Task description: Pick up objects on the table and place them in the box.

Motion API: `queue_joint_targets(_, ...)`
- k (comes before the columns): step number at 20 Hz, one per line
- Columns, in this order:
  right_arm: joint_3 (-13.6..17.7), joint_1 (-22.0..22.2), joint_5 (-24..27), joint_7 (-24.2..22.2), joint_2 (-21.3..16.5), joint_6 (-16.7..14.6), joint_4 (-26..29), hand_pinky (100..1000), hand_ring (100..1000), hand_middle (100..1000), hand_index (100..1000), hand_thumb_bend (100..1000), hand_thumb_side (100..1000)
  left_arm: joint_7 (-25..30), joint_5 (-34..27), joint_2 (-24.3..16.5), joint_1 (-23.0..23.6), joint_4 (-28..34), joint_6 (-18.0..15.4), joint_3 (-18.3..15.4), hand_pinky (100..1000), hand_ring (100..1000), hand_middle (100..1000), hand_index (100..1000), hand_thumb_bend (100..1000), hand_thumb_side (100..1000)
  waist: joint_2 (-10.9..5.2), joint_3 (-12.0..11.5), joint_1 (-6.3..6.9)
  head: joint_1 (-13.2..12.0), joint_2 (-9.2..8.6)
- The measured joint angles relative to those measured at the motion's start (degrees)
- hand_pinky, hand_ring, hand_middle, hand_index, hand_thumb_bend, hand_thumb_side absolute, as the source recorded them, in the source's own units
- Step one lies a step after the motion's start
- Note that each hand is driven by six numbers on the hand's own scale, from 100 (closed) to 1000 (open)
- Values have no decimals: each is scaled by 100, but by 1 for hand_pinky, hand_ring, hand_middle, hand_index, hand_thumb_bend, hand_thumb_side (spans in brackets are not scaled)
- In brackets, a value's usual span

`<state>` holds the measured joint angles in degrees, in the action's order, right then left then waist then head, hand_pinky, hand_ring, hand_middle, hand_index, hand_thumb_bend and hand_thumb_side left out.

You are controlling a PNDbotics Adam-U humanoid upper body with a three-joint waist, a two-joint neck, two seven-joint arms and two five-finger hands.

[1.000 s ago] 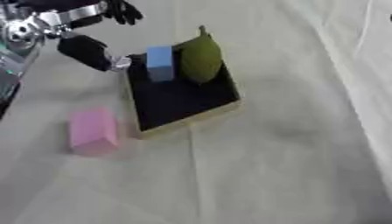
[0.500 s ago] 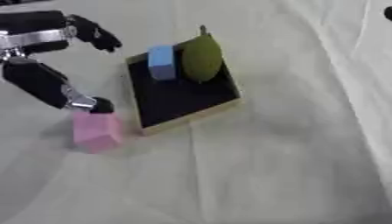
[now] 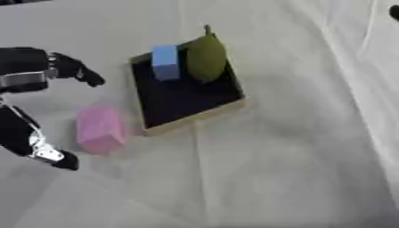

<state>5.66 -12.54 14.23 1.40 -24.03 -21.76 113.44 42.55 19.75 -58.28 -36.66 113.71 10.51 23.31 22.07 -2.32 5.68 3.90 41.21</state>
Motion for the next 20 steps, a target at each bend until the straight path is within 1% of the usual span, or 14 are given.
queue_joint_targets(7,-1,0,0,-24,6,24,0,896,963,641,815,100,633,14,394,-3,74,-349,-36,45,965,898,823,935,823,386,0,51,0,-30,-1)
queue_joint_targets(10,-2,-1,0,-33,11,33,0,897,964,641,815,100,633,17,539,76,77,-571,-99,86,965,897,822,934,812,393,0,71,0,-37,-1)
queue_joint_targets(15,-3,-7,0,-40,14,40,0,897,965,641,815,100,634,107,572,200,76,-820,-212,190,963,895,819,931,802,394,0,92,0,-61,-2)
queue_joint_targets(20,-4,-11,0,-49,24,50,0,897,966,641,815,100,634,205,663,292,33,-990,-281,278,962,900,823,933,827,385,0,115,0,-79,-2)
